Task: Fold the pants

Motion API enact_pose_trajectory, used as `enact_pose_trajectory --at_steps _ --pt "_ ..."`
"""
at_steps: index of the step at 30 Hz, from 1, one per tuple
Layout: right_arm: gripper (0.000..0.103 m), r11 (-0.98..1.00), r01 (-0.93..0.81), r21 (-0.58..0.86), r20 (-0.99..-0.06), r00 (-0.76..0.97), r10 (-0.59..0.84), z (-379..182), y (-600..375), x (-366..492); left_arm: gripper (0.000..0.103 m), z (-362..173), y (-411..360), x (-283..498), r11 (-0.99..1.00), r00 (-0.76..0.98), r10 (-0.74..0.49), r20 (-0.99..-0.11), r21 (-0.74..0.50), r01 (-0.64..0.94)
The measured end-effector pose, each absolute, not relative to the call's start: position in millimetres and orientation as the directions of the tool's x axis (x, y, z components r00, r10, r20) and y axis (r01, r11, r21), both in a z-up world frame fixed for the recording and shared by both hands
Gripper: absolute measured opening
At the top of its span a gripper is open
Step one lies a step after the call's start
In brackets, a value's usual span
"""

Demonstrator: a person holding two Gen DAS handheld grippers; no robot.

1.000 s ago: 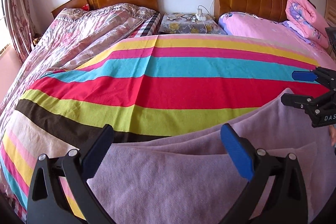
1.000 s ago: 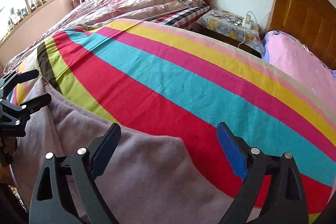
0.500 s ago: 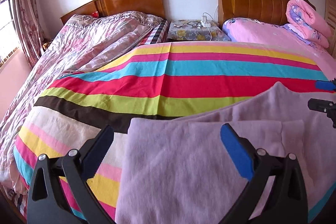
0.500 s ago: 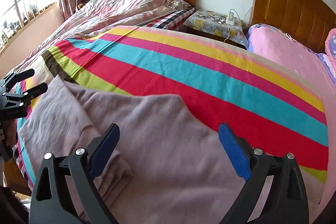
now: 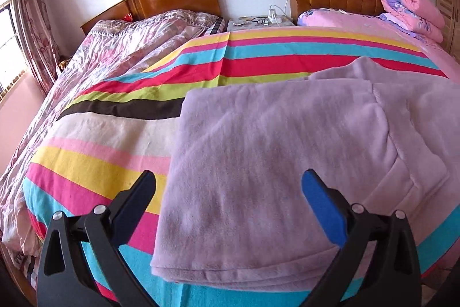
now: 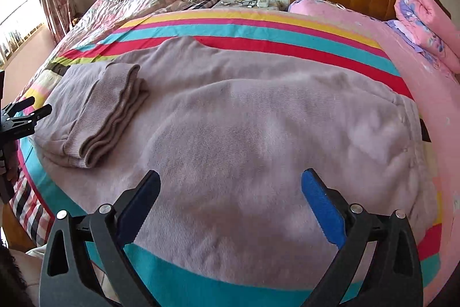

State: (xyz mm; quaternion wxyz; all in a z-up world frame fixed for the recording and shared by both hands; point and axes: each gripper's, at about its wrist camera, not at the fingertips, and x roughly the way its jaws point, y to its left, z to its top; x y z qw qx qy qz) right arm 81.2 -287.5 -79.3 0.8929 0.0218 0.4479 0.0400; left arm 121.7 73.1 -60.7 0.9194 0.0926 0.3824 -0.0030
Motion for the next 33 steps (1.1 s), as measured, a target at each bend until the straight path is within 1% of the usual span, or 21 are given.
enact_pose_trajectory --at_steps 2,4,5,8,11,13,15,17,22,23,25,27,29,31,33 --pt "0.096 0.996 -0.021 0.082 -0.799 0.596 0.078 -84 -300 66 0.102 -63 67 117 0.979 0.698 0.059 -0.714 0.178 0.1" --pt "0.095 0.996 0.026 0.089 -0.816 0.576 0.058 -95 -315 55 0.102 -77 64 119 0.974 0.668 0.076 -0.741 0.197 0.108" --pt "0.095 0.992 0.038 0.124 -0.808 0.584 0.079 -97 -324 46 0.102 -86 63 122 0.973 0.64 0.091 -0.763 0.205 0.105" --pt "0.095 0.961 0.056 0.271 -0.727 0.666 0.166 -80 -350 9 0.102 -83 68 121 0.985 0.633 0.071 -0.771 0.153 0.076" --pt "0.096 0.909 0.141 0.392 -0.663 0.729 0.173 -76 -389 -29 0.102 -68 63 114 0.988 0.672 0.058 -0.738 0.137 0.065" --pt "0.096 0.846 0.205 0.492 -0.633 0.752 0.185 -84 -419 -46 0.102 -55 51 110 0.99 0.694 0.008 -0.72 0.105 0.097" --pt "0.095 0.776 0.267 0.571 -0.613 0.767 0.187 -95 -444 -53 0.102 -46 34 107 0.985 0.714 -0.021 -0.7 0.109 0.135" --pt "0.09 0.728 0.265 0.632 -0.577 0.788 0.214 -100 -458 -47 0.102 -43 13 107 0.976 0.713 -0.049 -0.7 0.119 0.184" --pt "0.085 0.68 0.317 0.661 -0.58 0.791 0.196 -103 -479 -13 0.102 -52 -23 116 0.957 0.691 -0.074 -0.72 0.144 0.253" --pt "0.084 0.671 0.34 0.659 -0.6 0.776 0.196 -106 -482 -5 0.102 -57 -27 117 0.957 0.684 -0.075 -0.726 0.14 0.254" --pt "0.084 0.669 0.363 0.649 -0.618 0.764 0.185 -106 -481 7 0.102 -64 -28 123 0.958 0.671 -0.079 -0.737 0.13 0.256" --pt "0.084 0.684 0.394 0.615 -0.66 0.731 0.173 -102 -476 11 0.102 -72 -27 128 0.961 0.657 -0.069 -0.751 0.127 0.247" --pt "0.084 0.676 0.378 0.632 -0.669 0.707 0.23 -103 -466 14 0.102 -80 -23 131 0.963 0.64 -0.078 -0.765 0.109 0.248" --pt "0.084 0.701 0.374 0.608 -0.693 0.68 0.239 -101 -453 13 0.102 -85 -19 134 0.965 0.631 -0.084 -0.771 0.096 0.245" --pt "0.084 0.687 0.366 0.628 -0.684 0.68 0.262 -101 -449 14 0.102 -88 -16 136 0.967 0.618 -0.104 -0.779 0.065 0.245"
